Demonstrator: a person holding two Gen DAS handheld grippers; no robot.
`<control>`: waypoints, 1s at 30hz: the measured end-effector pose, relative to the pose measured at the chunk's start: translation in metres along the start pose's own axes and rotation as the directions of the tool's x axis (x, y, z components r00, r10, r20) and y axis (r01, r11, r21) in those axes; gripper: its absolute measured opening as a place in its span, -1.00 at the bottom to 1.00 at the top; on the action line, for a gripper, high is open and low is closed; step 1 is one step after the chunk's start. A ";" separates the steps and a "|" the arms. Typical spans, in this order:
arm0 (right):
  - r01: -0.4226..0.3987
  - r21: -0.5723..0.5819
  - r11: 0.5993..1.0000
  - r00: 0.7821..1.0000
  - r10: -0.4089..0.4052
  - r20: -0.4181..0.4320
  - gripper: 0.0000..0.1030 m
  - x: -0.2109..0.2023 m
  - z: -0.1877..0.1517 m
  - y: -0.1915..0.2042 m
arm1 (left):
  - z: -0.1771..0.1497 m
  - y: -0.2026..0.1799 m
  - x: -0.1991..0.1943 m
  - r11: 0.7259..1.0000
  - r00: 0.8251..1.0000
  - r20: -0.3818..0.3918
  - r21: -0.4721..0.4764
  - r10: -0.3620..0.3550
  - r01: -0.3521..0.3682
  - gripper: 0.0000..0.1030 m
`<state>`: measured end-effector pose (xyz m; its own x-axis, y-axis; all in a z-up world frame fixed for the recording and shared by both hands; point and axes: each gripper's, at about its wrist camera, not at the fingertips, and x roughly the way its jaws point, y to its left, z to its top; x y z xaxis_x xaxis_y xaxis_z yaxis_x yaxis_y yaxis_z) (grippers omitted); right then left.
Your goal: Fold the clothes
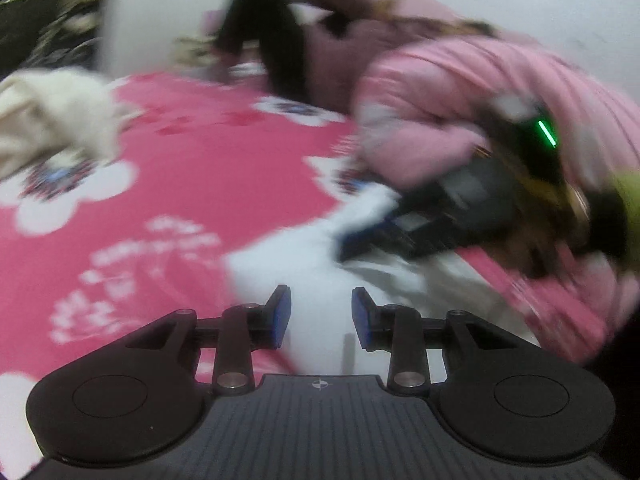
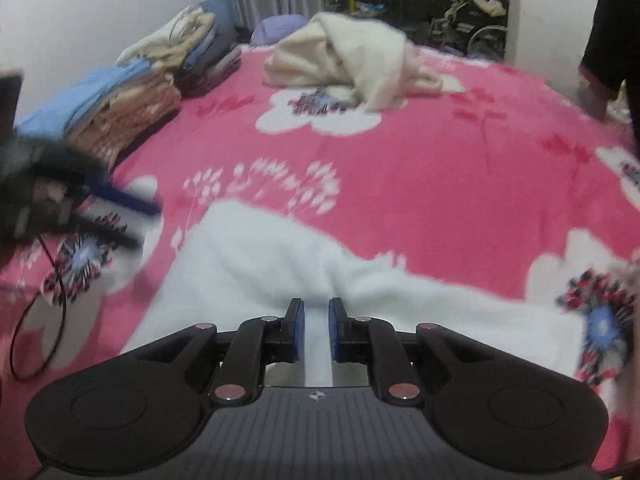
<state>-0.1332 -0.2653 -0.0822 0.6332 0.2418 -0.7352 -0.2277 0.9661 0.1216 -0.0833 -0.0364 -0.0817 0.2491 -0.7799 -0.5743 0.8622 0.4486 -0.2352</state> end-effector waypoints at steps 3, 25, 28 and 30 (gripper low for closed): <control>-0.048 -0.010 0.999 0.998 0.048 0.027 -0.70 -0.008 0.017 0.011 | -0.010 -0.026 0.014 0.991 0.998 -0.022 0.125 -0.055 0.057 -0.36; -0.029 -0.015 0.999 0.999 0.028 -0.023 -0.79 0.074 0.023 0.032 | -0.042 -0.044 0.047 0.970 0.997 -0.060 0.241 0.047 -0.031 -0.20; -0.033 0.068 0.997 0.999 0.030 0.044 -0.78 0.055 0.017 0.027 | -0.044 -0.048 0.045 0.968 0.997 -0.066 0.250 0.046 -0.028 -0.20; -0.024 0.142 0.990 0.994 0.009 0.105 -0.77 0.026 0.015 0.020 | -0.044 -0.051 0.044 0.964 0.996 -0.069 0.263 0.051 -0.031 -0.20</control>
<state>-0.1099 -0.2385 -0.0887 0.7056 0.2583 -0.6598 -0.1356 0.9632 0.2321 -0.1353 -0.0744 -0.1300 0.2616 -0.7241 -0.6381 0.9398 0.3418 -0.0026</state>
